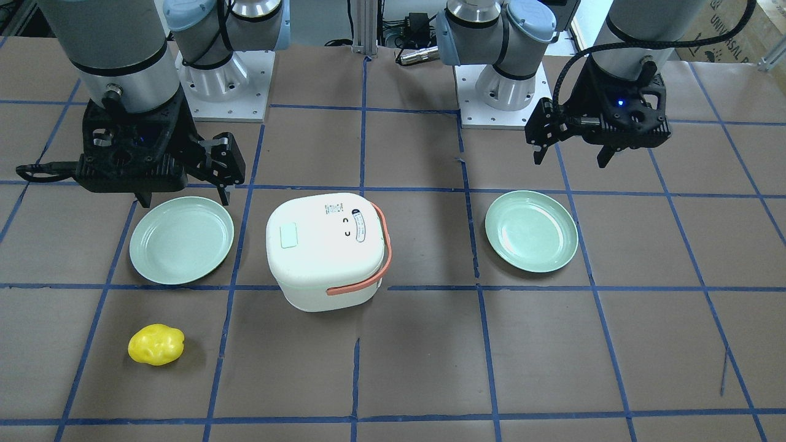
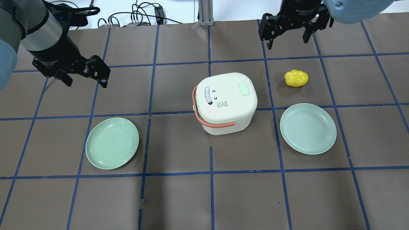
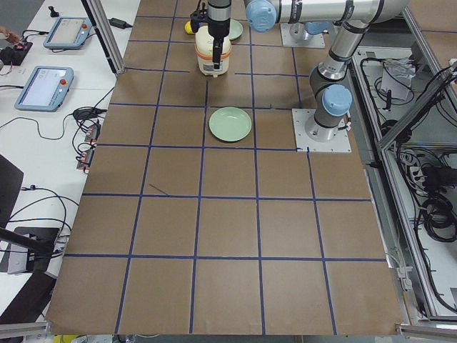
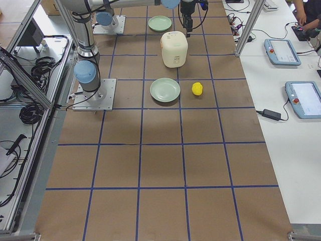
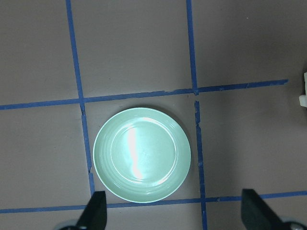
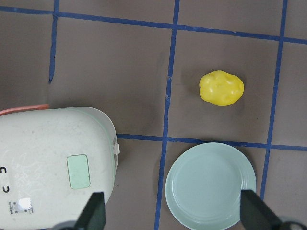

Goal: Press rice cooker button

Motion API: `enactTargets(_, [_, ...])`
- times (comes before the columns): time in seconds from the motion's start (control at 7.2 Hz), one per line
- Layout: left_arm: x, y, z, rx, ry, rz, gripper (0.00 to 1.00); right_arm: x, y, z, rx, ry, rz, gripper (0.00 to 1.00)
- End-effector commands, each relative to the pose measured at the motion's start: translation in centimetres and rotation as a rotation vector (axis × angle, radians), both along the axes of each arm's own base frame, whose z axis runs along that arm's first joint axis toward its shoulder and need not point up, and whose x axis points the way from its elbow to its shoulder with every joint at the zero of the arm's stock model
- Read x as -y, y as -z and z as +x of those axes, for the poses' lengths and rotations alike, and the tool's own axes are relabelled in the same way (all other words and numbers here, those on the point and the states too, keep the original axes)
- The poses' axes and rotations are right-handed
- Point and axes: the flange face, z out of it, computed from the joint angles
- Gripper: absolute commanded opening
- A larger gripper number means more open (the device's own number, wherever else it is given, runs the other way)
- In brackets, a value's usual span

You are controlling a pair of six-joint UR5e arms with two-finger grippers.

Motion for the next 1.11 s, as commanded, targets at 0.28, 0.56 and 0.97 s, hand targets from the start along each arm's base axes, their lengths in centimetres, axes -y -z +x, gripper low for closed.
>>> enactTargets(0.28, [0.0, 0.0, 0.0, 0.000, 0.000, 0.000, 1.00, -0.3, -0.1, 0.6, 0.025, 0.022, 0.005, 1.00])
enactTargets(0.56, [0.0, 0.0, 0.0, 0.000, 0.000, 0.000, 1.00, -2.0, 0.8, 5.4, 0.095, 0.192, 0.026, 1.00])
enactTargets(0.97, [0.0, 0.0, 0.0, 0.000, 0.000, 0.000, 1.00, -3.1, 4.8, 7.8, 0.084, 0.146, 0.055, 0.34])
